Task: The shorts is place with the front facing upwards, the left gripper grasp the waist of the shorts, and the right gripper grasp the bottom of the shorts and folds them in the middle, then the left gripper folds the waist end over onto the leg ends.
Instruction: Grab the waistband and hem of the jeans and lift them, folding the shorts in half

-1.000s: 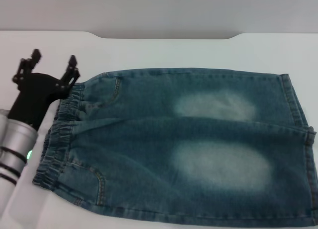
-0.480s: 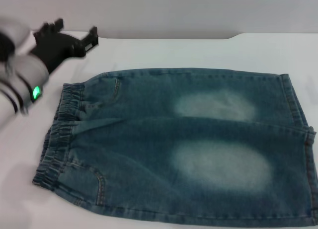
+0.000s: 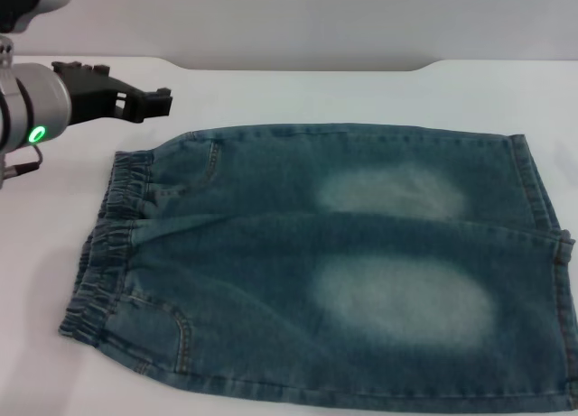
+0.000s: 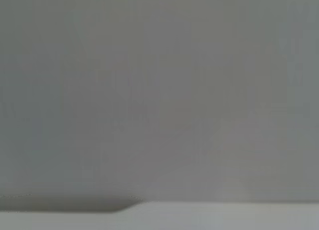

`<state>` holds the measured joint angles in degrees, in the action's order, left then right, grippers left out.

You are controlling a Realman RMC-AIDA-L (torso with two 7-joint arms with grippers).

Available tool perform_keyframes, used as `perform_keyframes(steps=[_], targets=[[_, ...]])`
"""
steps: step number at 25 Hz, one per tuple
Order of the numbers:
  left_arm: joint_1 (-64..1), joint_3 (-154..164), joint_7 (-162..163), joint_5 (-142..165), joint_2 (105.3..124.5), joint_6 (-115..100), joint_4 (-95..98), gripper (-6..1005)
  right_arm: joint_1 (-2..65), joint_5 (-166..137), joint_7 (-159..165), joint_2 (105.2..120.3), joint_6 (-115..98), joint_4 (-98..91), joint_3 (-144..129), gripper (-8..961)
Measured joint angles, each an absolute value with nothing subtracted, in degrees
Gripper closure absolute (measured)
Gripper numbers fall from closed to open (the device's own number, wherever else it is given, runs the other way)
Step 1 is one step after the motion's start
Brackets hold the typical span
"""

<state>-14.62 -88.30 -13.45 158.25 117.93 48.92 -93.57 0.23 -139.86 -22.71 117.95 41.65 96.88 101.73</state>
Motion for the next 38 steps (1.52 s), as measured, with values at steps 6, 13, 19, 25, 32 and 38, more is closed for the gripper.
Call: perform_keyframes(steps=[6, 13, 19, 25, 32, 38], targets=[[-15.88, -91.81, -12.4, 158.47, 117.89, 58.93, -95.98, 163, 3.3, -145.65, -21.05, 118.34, 59.31, 101.64, 107.49, 350], [-17.13, -93.67, -11.7, 161.88, 117.87, 69.99, -100.57, 162, 5.83, -153.59, -17.92, 118.7, 75.29, 108.72, 107.66, 351], [-18.89, -93.28, -11.36, 164.85, 117.93, 80.58, -102.52, 161, 4.93, -153.97, -16.05, 118.75, 81.81, 111.92, 109.3, 351], [-18.99, -90.82, -11.2, 164.52, 118.09, 83.31, -101.66, 161, 2.94, -152.95, -16.03, 118.92, 84.26, 109.49, 108.79, 351], [-18.73, -88.06, -9.25, 164.5, 118.1, 86.77, -100.18, 160, 0.08, -148.51, -16.25, 119.06, 82.59, 107.41, 107.59, 351], [-18.55, -87.83, -8.17, 164.87, 118.0, 91.34, -99.97, 159, -1.24, -148.7, -15.96, 119.12, 81.78, 107.55, 106.69, 351]])
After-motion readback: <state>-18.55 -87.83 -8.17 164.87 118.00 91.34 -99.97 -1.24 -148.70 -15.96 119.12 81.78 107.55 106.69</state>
